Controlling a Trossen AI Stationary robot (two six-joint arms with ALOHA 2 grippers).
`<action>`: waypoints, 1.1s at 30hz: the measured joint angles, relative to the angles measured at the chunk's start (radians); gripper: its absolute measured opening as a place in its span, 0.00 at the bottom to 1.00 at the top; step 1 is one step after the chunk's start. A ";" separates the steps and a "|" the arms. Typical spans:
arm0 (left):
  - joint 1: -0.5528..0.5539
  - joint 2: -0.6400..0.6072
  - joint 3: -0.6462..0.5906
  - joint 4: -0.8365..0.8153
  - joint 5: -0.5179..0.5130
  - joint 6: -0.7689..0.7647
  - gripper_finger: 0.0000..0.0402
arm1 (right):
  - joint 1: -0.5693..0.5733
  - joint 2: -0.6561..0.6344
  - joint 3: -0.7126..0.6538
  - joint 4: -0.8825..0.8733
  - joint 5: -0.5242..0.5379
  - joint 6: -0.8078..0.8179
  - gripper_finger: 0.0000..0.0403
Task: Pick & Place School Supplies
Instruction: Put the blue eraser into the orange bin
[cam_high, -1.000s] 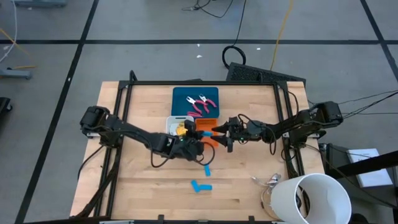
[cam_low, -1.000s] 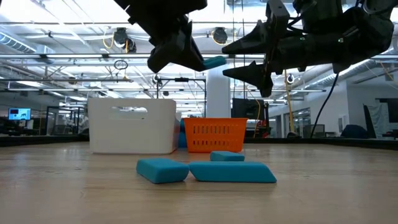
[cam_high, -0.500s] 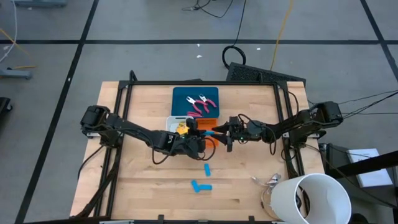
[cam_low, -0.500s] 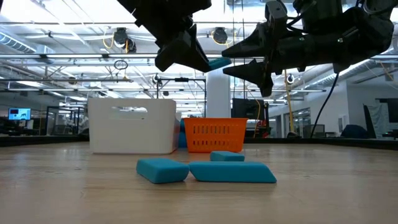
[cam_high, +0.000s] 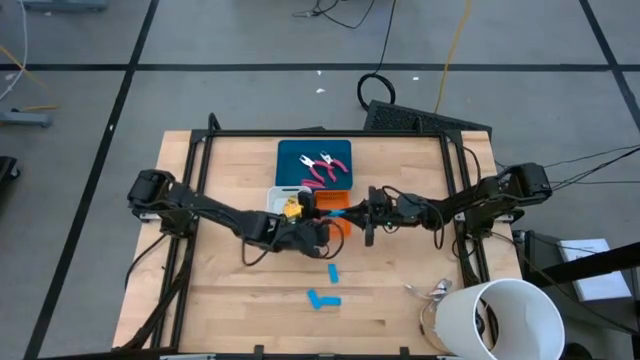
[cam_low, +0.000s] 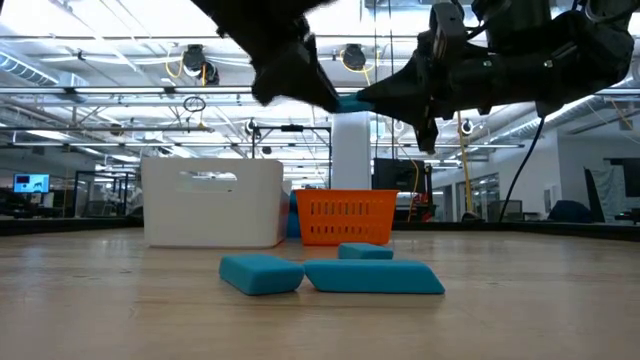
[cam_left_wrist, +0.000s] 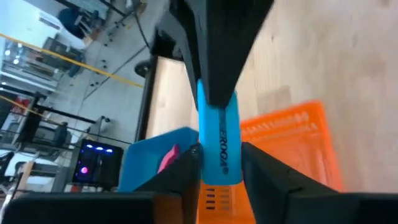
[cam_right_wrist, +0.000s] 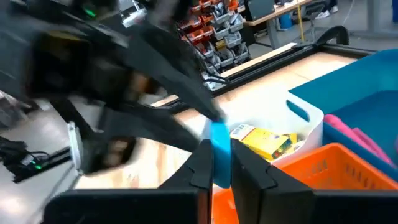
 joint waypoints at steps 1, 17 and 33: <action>-0.012 -0.009 0.000 0.004 -0.014 -0.013 0.31 | 0.000 0.000 0.000 -0.009 0.006 -0.010 0.05; -0.126 -0.162 0.001 -0.031 0.144 -0.206 0.53 | -0.023 0.021 0.000 -0.152 0.063 -0.056 0.05; -0.093 -0.158 0.001 -0.030 0.182 -0.287 0.36 | -0.023 0.212 0.066 -0.061 0.060 -0.105 0.11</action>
